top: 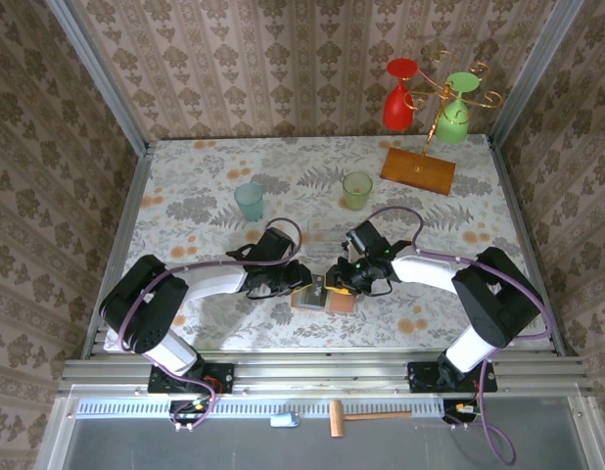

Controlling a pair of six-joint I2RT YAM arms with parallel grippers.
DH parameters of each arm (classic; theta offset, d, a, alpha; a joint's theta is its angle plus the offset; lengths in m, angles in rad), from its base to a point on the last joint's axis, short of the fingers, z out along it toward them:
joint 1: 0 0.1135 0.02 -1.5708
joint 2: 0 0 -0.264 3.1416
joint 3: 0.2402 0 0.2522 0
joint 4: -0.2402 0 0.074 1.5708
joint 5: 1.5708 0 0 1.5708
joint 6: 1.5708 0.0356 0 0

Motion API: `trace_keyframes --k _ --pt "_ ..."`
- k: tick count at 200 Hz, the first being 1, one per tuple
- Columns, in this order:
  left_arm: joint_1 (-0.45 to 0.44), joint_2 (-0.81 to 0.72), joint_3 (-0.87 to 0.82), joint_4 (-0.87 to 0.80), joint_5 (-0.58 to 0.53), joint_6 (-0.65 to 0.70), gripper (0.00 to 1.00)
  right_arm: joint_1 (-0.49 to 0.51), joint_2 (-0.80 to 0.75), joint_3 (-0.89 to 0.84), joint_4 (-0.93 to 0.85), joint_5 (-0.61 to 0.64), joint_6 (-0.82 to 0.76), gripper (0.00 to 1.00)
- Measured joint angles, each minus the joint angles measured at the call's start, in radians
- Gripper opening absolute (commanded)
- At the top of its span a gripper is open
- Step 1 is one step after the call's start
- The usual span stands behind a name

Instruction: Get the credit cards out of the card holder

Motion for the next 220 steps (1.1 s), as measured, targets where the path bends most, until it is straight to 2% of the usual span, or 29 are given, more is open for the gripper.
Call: trace_keyframes --k 79,157,220 --pt "0.01 -0.01 -0.002 0.0 0.0 0.0 0.25 -0.011 -0.002 -0.039 0.102 -0.075 0.042 0.26" --pt "0.008 -0.014 -0.014 0.001 0.003 0.0 0.25 0.034 0.042 -0.04 0.172 -0.102 0.096 0.22" --pt "0.004 -0.02 -0.026 0.012 0.004 0.0 0.25 0.05 0.074 -0.039 0.183 -0.121 0.102 0.23"
